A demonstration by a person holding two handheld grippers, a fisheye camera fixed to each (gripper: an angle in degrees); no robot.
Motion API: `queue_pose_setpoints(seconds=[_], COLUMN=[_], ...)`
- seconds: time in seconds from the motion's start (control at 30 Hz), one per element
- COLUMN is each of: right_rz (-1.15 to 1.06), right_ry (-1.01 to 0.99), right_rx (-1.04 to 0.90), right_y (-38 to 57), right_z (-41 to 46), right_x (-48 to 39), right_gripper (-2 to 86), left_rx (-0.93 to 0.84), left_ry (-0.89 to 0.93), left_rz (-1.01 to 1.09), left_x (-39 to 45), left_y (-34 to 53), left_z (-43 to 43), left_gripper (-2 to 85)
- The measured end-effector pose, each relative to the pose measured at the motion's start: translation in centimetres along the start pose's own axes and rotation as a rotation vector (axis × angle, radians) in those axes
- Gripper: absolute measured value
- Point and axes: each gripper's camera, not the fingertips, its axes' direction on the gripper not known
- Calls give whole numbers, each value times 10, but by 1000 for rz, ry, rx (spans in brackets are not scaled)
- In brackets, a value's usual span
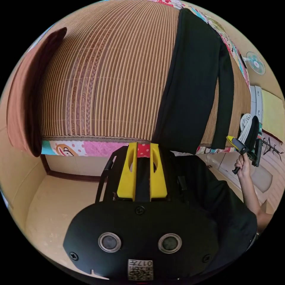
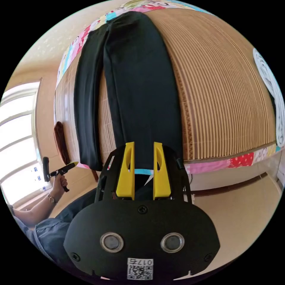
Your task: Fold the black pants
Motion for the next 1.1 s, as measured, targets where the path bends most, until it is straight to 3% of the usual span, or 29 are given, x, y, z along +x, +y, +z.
queue_pose_setpoints(seconds=[0.1, 0.33, 0.47, 0.63, 0.87, 0.97, 1.03, 1.1], right_rz=[150, 20, -42, 78, -205, -342, -413, -469], right_ry=[44, -200, -211, -106, -238, -307, -378, -442], right_rx=[80, -114, -95, 1, 26, 2, -9, -37], right_y=[-4, 15, 49, 84, 102, 103, 99, 91], right_z=[-32, -18, -42, -98, -189, -210, -220, -227], right_x=[66, 108, 109, 128, 67, 39, 27, 20], right_gripper=[100, 43, 26, 20, 19, 20, 21, 23], left_rx=[68, 70, 63, 42, -31, -42, -86, -65], left_ry=[-1, 6, 4, 129, 303, 253, 116, -7], left_rz=[0, 202, 319, 454, 580, 609, 638, 626], left_x=[-9, 31, 63, 111, 208, 253, 280, 286], left_y=[-10, -47, -50, -39, -34, -36, -40, -40], left_z=[-24, -48, -51, -56, -57, -55, -38, -25], left_gripper=[71, 68, 65, 75, 159, 175, 163, 87])
